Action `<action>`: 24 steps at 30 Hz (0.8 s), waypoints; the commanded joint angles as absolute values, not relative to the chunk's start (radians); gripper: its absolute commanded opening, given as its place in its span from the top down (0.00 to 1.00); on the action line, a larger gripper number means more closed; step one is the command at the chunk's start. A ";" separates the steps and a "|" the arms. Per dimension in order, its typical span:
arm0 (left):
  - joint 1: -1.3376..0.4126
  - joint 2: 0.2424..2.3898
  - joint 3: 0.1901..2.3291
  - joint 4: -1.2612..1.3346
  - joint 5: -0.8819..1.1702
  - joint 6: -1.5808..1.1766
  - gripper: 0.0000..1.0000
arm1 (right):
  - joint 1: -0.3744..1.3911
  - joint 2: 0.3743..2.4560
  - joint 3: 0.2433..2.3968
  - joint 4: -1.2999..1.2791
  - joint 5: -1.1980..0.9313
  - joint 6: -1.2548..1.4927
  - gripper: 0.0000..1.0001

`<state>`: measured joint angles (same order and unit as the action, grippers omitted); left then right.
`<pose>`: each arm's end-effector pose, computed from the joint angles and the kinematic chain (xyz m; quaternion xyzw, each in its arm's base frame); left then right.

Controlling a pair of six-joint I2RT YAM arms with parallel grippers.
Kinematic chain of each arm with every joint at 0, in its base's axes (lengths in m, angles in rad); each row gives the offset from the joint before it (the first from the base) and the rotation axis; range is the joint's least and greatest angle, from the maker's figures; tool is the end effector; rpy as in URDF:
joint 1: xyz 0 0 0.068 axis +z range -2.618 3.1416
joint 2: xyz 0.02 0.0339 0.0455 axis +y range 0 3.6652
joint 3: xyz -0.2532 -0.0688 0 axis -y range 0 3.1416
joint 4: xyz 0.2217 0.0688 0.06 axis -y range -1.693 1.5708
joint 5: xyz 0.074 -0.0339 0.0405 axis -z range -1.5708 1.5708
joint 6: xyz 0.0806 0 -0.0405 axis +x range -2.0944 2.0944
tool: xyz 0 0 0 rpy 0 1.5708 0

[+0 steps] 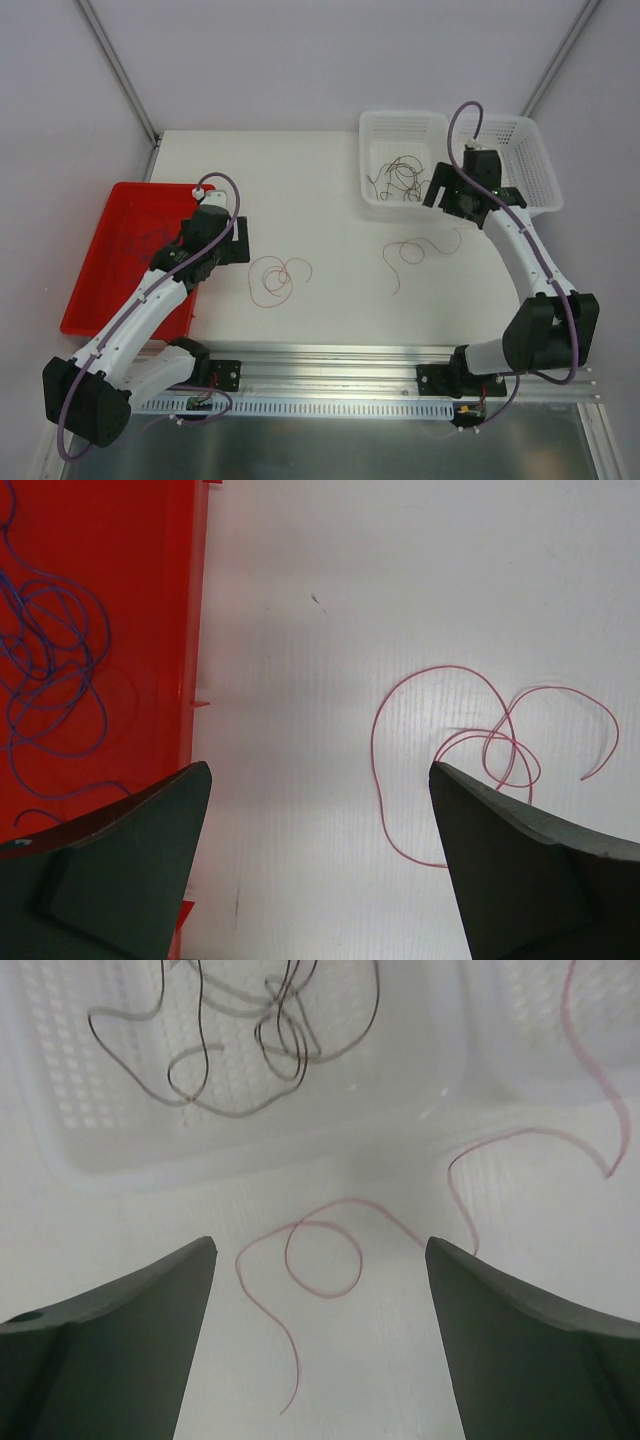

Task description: Untangle the cables

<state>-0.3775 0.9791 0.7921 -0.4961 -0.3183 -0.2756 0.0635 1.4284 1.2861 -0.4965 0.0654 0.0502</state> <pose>0.2180 -0.0593 0.2464 -0.0226 0.8940 -0.0004 0.4475 0.3357 0.0161 0.3000 0.0088 0.8930 -0.0036 0.4500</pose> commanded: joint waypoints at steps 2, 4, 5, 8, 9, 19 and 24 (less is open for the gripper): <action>-0.368 0.954 0.796 -0.480 -0.318 -0.271 0.08 | 0.185 1.394 1.152 -0.496 0.071 0.169 0.10; -0.368 0.950 0.796 -0.479 -0.321 -0.272 0.08 | 0.263 1.416 1.123 -0.499 0.098 0.192 0.10; -0.368 0.951 0.795 -0.479 -0.321 -0.272 0.08 | 0.290 1.430 1.117 -0.500 0.112 0.199 0.11; -0.368 0.950 0.796 -0.479 -0.325 -0.272 0.08 | 0.373 1.492 1.115 -0.488 0.175 0.230 0.11; -0.368 0.948 0.796 -0.479 -0.324 -0.270 0.08 | 0.389 1.509 1.117 -0.480 0.201 0.238 0.11; -0.367 0.948 0.795 -0.477 -0.322 -0.268 0.08 | 0.511 1.775 1.222 -0.457 0.311 0.325 0.36; -0.365 0.943 0.793 -0.476 -0.319 -0.268 0.08 | 0.534 1.833 1.246 -0.469 0.371 0.377 0.53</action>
